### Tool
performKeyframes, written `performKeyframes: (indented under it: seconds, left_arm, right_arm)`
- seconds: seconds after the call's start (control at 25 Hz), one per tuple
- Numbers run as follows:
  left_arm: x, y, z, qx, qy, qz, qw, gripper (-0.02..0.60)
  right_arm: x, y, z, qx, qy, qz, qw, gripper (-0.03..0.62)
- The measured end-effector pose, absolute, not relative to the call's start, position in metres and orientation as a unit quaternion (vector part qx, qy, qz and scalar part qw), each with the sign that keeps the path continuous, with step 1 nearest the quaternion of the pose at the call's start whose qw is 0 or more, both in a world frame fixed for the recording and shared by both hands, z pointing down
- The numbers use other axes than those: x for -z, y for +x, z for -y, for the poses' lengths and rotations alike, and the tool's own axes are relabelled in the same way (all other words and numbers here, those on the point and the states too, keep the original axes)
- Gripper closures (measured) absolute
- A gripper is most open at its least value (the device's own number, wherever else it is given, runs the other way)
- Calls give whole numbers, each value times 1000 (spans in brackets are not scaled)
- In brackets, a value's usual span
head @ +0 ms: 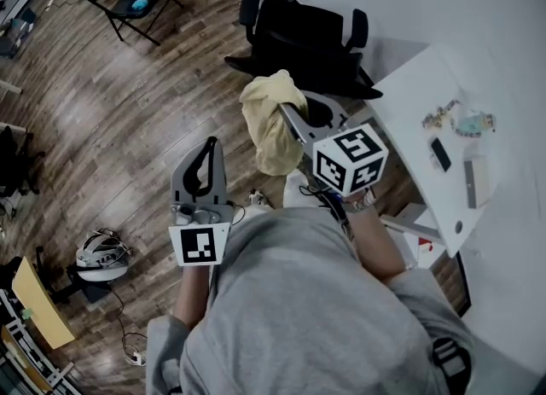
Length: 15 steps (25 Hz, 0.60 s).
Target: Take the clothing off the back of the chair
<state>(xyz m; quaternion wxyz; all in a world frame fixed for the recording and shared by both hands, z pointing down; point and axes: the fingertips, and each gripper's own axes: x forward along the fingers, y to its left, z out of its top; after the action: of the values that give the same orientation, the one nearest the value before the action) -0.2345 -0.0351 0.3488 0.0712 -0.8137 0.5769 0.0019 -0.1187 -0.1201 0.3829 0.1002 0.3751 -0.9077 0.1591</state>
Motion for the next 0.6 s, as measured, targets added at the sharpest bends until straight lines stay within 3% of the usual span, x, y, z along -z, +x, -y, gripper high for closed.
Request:
performKeyframes:
  seconds: [0.6]
  left_arm:
    - [-340,-234,25,-5,-806,-587,78,549]
  right_arm:
    - [-372,-156,76,-109,305,941,100,503]
